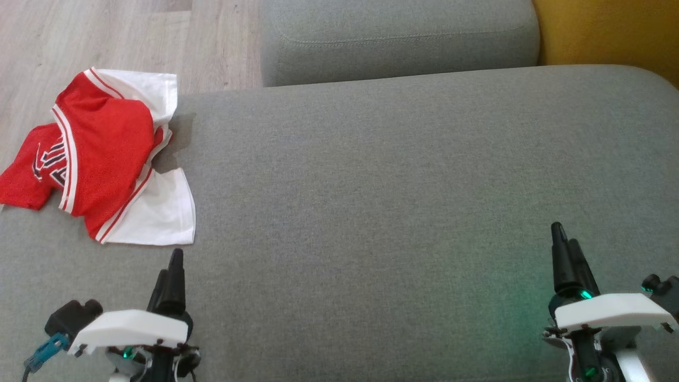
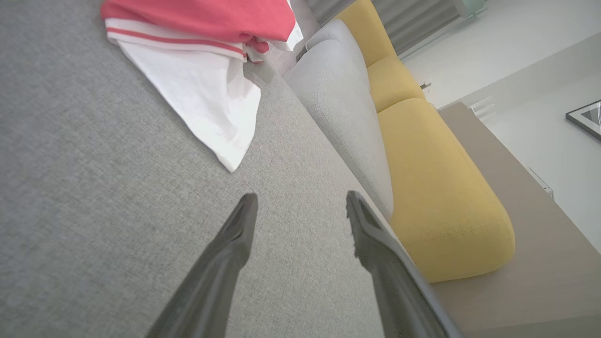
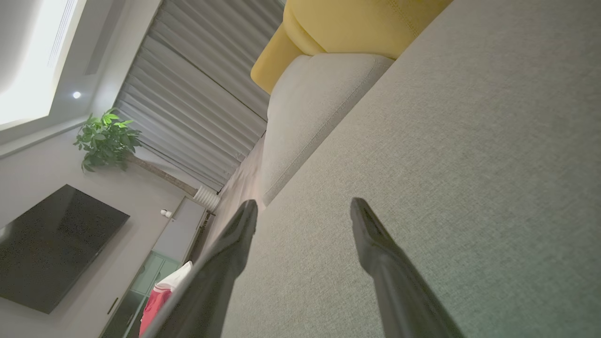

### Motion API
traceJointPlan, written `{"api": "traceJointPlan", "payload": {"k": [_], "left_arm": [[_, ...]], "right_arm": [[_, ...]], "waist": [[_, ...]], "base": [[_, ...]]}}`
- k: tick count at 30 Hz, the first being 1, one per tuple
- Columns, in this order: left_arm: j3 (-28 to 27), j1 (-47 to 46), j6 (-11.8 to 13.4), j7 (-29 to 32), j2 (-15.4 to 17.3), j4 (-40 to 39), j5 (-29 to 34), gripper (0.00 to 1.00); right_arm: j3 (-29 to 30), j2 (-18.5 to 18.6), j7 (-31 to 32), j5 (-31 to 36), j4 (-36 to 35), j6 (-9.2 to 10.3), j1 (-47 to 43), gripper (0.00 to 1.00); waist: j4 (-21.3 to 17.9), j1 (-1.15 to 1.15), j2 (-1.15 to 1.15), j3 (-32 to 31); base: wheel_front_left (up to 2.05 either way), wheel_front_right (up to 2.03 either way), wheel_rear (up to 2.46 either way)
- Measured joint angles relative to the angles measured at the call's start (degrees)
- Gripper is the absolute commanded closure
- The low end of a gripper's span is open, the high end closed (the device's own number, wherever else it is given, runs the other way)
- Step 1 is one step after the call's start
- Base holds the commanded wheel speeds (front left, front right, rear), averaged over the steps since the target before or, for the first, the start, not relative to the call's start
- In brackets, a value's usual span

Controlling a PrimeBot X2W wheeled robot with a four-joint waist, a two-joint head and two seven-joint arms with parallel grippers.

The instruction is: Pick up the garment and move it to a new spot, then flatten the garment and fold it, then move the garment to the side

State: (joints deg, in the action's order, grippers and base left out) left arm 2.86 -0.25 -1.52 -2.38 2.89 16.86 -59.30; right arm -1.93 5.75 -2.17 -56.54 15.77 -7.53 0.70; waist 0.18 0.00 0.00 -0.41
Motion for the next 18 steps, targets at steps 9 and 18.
{"api": "traceJointPlan", "payload": {"k": [9, 18], "left_arm": [[0.3, 0.0, 0.6, -1.4, 0.4, 0.0, 6.8, 0.00], [0.7, 0.0, 1.4, -3.3, 0.6, 0.0, 13.8, 0.00]], "right_arm": [[-1.2, 0.4, -1.6, 6.2, -0.1, 0.00, 0.2, 0.00], [-1.9, 0.8, -3.0, 13.3, -0.2, 0.00, 1.2, 0.00]], "waist": [[0.2, 0.00, 0.00, 0.0], [0.7, 0.00, 0.00, -0.1]], "base": [[0.00, 0.00, 0.00], [0.00, 0.00, 0.00]]}}
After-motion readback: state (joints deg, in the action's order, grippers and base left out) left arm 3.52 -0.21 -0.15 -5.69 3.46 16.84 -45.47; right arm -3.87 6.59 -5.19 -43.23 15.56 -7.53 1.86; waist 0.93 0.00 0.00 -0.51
